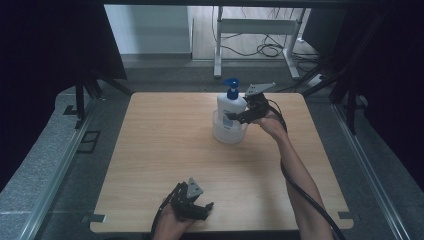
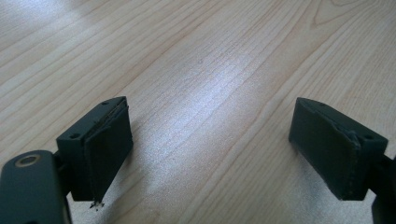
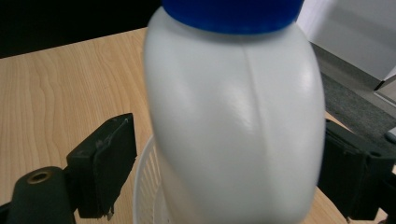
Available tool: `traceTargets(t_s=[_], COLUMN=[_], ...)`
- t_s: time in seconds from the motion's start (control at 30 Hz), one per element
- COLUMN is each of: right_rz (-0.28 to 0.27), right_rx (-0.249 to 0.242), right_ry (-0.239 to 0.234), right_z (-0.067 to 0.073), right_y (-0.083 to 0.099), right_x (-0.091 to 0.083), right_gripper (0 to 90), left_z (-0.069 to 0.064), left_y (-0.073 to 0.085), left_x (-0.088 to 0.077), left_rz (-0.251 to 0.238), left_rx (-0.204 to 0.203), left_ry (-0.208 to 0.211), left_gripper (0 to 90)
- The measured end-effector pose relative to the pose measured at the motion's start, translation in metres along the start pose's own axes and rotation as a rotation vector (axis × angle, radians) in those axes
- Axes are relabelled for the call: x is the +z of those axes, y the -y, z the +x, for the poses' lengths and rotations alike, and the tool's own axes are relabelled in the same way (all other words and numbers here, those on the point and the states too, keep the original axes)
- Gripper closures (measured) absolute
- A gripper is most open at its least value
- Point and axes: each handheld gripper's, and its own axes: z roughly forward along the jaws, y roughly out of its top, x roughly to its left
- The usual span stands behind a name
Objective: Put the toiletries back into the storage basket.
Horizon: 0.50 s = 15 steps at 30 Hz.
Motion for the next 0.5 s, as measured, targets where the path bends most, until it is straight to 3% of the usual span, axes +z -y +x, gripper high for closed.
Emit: traceTargets(t_s=[0.5], right_rz=[0.014], right_rx=[-0.009], right_ry=[0.033], right_z=[0.005], right_y=[-0.005], right_x=[-0.011], right_gripper=[8.5], left_z=[0.000], left_y=[0.000], left_x=[0.000], left_rz=[0.000], left_rx=[0.001], left_ry=[0.000], left_gripper=[12.7])
